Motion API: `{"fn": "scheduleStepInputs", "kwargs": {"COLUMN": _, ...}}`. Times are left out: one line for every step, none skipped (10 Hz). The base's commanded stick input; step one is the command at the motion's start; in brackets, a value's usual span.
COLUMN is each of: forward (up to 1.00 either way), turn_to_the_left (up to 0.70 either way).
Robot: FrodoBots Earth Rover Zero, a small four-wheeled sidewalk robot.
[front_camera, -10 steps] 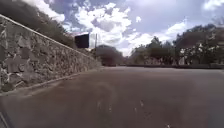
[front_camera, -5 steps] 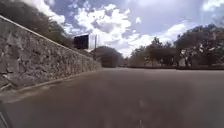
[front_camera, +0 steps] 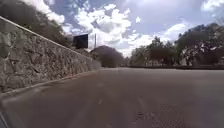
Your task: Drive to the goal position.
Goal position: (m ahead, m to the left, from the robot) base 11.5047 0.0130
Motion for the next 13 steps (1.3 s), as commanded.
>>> {"fn": "scheduleStepInputs", "kwargs": {"forward": 0.7, "turn_to_the_left": 0.0}}
{"fn": "scheduleStepInputs", "kwargs": {"forward": 0.7, "turn_to_the_left": 0.0}}
{"fn": "scheduleStepInputs", "kwargs": {"forward": 0.7, "turn_to_the_left": 0.0}}
{"fn": "scheduleStepInputs", "kwargs": {"forward": 0.7, "turn_to_the_left": 0.0}}
{"fn": "scheduleStepInputs", "kwargs": {"forward": 0.7, "turn_to_the_left": 0.0}}
{"fn": "scheduleStepInputs", "kwargs": {"forward": 0.7, "turn_to_the_left": 0.0}}
{"fn": "scheduleStepInputs", "kwargs": {"forward": 0.7, "turn_to_the_left": 0.0}}
{"fn": "scheduleStepInputs", "kwargs": {"forward": 0.7, "turn_to_the_left": 0.0}}
{"fn": "scheduleStepInputs", "kwargs": {"forward": 0.7, "turn_to_the_left": 0.0}}
{"fn": "scheduleStepInputs", "kwargs": {"forward": 0.7, "turn_to_the_left": 0.12}}
{"fn": "scheduleStepInputs", "kwargs": {"forward": 0.7, "turn_to_the_left": 0.29}}
{"fn": "scheduleStepInputs", "kwargs": {"forward": 0.7, "turn_to_the_left": 0.25}}
{"fn": "scheduleStepInputs", "kwargs": {"forward": 0.7, "turn_to_the_left": 0.09}}
